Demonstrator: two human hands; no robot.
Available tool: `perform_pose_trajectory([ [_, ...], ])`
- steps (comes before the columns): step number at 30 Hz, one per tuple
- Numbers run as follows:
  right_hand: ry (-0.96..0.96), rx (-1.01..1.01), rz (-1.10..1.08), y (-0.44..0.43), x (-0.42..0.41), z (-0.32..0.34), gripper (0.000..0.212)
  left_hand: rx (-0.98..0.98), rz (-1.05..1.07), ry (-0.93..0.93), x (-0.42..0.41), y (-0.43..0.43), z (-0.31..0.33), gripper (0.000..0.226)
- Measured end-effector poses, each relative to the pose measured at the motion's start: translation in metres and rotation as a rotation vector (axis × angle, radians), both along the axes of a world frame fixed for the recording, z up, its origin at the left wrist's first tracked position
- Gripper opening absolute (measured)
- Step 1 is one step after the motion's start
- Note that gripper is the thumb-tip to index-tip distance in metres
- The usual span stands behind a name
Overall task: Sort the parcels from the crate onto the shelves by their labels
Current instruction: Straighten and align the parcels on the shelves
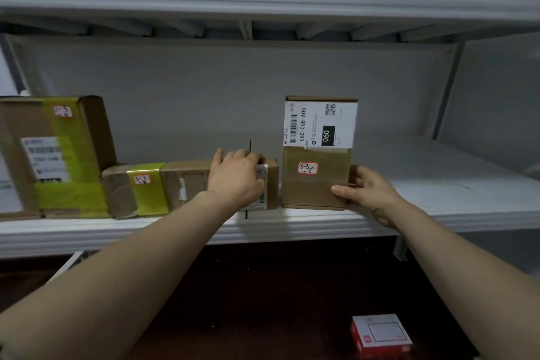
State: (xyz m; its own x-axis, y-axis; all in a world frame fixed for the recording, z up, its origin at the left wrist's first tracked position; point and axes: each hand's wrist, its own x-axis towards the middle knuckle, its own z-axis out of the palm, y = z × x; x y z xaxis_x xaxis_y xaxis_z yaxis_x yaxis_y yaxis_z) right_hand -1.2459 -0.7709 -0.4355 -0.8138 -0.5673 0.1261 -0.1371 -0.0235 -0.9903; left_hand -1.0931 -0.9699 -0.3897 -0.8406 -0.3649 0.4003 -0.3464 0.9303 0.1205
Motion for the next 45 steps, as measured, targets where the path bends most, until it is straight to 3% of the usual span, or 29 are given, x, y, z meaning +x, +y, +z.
perform_pose_trajectory([
  [14, 0.057, 0.064, -0.012, -0.004, 0.007, -0.006, 0.061, 0.027, -0.056, 0.054, 0.003, -0.004, -0.002, 0.047],
  [16, 0.068, 0.056, -0.049, -0.005, 0.007, -0.008, 0.07, 0.018, -0.067, 0.064, 0.005, -0.006, -0.001, 0.047],
  [19, 0.051, 0.054, -0.086, -0.005, 0.011, -0.013, 0.1, 0.014, -0.083, 0.067, 0.01, -0.006, -0.001, 0.05],
  [21, 0.039, 0.049, -0.132, -0.007, 0.016, -0.015, 0.106, 0.014, -0.087, 0.065, 0.013, -0.004, -0.002, 0.056],
  [25, 0.159, -0.081, -0.525, -0.009, 0.035, -0.022, 0.086, -0.097, -0.171, 0.156, 0.02, -0.001, -0.006, 0.058],
  [28, 0.211, -0.219, -0.824, -0.013, 0.051, -0.036, 0.089, -0.255, -0.3, 0.285, 0.028, 0.005, -0.013, 0.053],
  [32, 0.125, -0.168, -1.07, -0.028, 0.066, -0.043, 0.089, -0.372, -0.431, 0.184, 0.042, 0.008, -0.027, 0.048],
  [35, 0.337, -0.088, -1.079, -0.043, 0.076, -0.045, 0.089, -0.38, -0.386, 0.136, 0.051, -0.002, -0.034, 0.048],
  [39, 0.311, -0.109, -1.129, -0.059, 0.08, -0.028, 0.092, -0.32, -0.265, 0.18, 0.062, -0.021, -0.027, 0.054],
  [45, 0.651, -0.06, -1.018, -0.096, 0.115, -0.03, 0.061, -0.261, -0.176, 0.184, 0.082, -0.04, -0.019, 0.061],
])
